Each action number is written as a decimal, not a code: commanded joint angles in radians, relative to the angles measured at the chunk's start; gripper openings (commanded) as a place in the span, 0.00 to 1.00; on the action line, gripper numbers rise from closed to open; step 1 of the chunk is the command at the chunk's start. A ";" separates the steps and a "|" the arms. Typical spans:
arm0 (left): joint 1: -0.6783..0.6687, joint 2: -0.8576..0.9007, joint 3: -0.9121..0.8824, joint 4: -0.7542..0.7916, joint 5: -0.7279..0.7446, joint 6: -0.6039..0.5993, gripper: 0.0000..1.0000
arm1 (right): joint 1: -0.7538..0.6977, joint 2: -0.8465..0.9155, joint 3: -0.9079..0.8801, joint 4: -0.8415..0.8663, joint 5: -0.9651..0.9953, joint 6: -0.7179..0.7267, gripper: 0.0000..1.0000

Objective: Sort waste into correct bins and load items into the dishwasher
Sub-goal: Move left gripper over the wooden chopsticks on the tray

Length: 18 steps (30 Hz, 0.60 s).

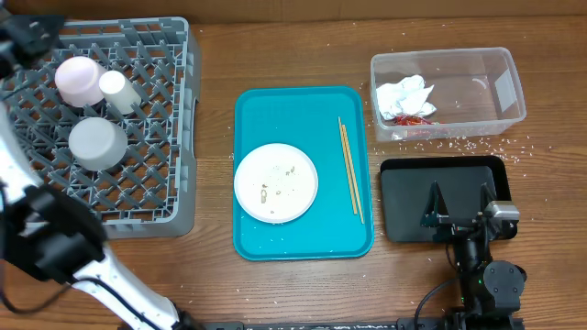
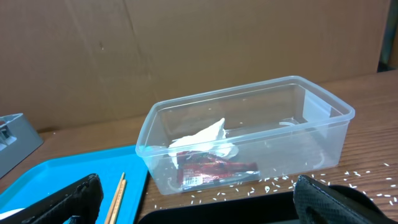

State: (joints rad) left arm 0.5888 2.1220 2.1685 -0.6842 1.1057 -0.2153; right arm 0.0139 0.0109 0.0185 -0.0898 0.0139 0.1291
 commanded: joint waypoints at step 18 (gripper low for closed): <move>-0.923 -0.117 0.007 -0.711 -0.772 0.395 1.00 | 0.004 -0.008 -0.011 0.006 -0.001 -0.006 1.00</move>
State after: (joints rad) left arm -0.2447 1.9388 2.1773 -1.3811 0.3370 0.1829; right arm 0.0139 0.0109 0.0185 -0.0902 0.0143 0.1299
